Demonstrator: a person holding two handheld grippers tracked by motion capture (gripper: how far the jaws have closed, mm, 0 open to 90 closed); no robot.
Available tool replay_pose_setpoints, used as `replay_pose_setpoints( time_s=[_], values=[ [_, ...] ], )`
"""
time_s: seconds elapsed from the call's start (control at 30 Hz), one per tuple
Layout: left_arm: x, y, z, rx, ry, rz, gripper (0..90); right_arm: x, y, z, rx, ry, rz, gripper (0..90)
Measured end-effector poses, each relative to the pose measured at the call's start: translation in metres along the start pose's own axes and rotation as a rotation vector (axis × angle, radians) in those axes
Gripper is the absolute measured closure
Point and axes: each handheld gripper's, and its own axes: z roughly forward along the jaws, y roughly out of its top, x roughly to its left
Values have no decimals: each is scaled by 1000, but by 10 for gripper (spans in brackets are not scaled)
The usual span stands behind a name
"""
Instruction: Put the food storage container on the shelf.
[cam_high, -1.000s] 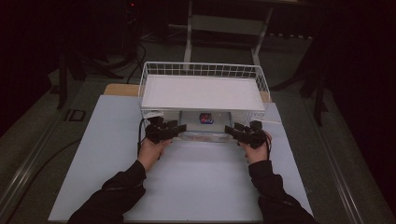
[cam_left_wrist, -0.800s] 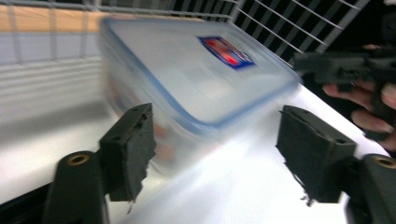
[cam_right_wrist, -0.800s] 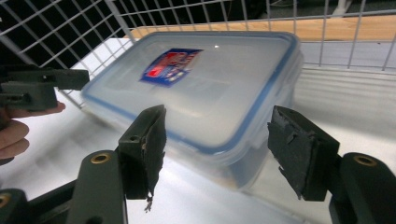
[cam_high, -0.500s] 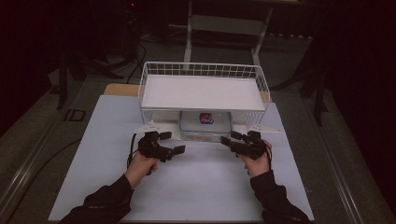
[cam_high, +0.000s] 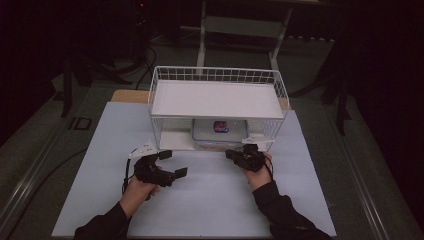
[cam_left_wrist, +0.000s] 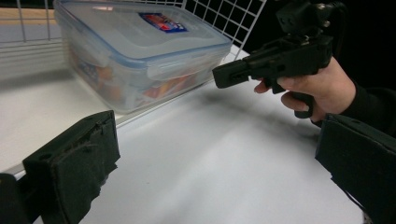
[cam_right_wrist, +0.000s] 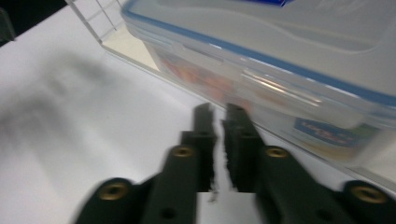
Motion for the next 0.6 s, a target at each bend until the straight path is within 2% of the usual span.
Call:
replay_pose_setpoints(
  time_s=[0.17, 0.3, 0.4, 0.47, 0.57, 0.6],
  values=[
    [-2, -1, -2, -15, 44, 76, 0, -3, 2, 17, 9, -29, 22, 899],
    [0, -2, -4, -22, 37, 67, 0, -4, 3, 25, 12, -51, 20, 899],
    [2, -4, -3, -19, 36, 58, 0, -6, 6, 30, 1, -47, 42, 898],
    [2, -6, -2, -13, 35, 57, 0, -7, 9, 34, -1, -58, 35, 899],
    [2, -7, -2, -19, 58, 65, 0, -9, 13, 38, -2, -60, 43, 898],
    [2, -6, -2, -21, 55, 63, 0, -10, 14, 40, -5, -61, 50, 898]
  ],
)
